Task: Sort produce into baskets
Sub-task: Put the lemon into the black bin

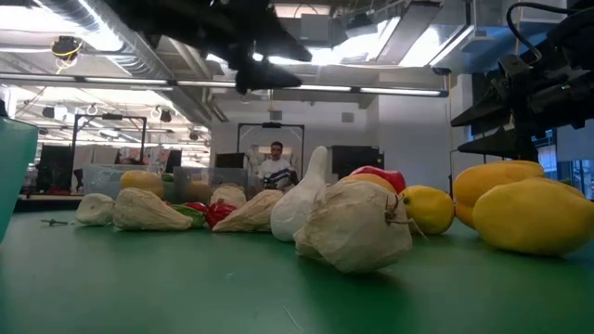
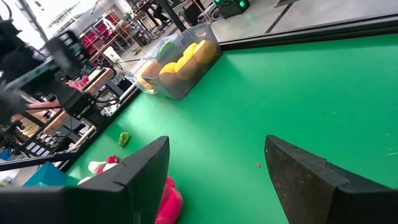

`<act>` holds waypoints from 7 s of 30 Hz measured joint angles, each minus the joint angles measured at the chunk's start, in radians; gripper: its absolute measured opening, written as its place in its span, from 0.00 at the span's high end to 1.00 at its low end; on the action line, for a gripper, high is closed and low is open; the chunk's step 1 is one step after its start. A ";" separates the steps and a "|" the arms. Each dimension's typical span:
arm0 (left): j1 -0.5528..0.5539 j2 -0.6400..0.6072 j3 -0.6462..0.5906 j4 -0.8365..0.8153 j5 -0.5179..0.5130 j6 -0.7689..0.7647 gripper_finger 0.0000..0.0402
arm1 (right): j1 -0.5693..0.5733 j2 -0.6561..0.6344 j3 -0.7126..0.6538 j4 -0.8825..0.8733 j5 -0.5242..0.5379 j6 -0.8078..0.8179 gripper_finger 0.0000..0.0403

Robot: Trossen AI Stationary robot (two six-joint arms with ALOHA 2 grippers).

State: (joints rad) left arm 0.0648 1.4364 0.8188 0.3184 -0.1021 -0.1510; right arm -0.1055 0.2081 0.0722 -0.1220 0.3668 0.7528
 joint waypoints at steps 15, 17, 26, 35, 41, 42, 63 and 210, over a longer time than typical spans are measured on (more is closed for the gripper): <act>-0.073 0.340 0.276 -0.093 0.391 0.238 0.24 | 0.000 0.000 0.000 0.000 0.000 0.005 0.35; -0.072 0.367 0.304 -0.129 0.442 0.293 0.24 | 0.000 0.000 0.000 0.000 0.000 0.005 0.35; -0.113 0.425 0.332 -0.239 0.543 0.525 0.24 | 0.000 0.000 0.000 -0.003 0.000 0.005 0.35; -0.089 0.532 0.377 -0.194 0.503 0.525 0.24 | 0.000 0.000 0.000 -0.006 -0.001 0.005 0.35; -0.075 0.594 0.407 -0.207 0.529 0.548 0.24 | 0.000 0.000 0.000 -0.007 0.000 0.005 0.35; -0.076 0.601 0.407 -0.207 0.537 0.545 0.24 | 0.000 0.000 0.000 -0.007 -0.001 0.005 0.35; -0.105 0.655 0.411 -0.298 0.545 0.548 0.25 | 0.000 0.000 0.000 -0.010 -0.001 0.001 0.35; -0.254 0.871 0.665 0.014 -0.394 -0.169 0.21 | 0.000 0.006 0.000 -0.013 0.031 -0.002 0.35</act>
State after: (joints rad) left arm -0.1893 2.3077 1.4841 0.3322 -0.4966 -0.3204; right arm -0.1054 0.2142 0.0719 -0.1349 0.3978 0.7507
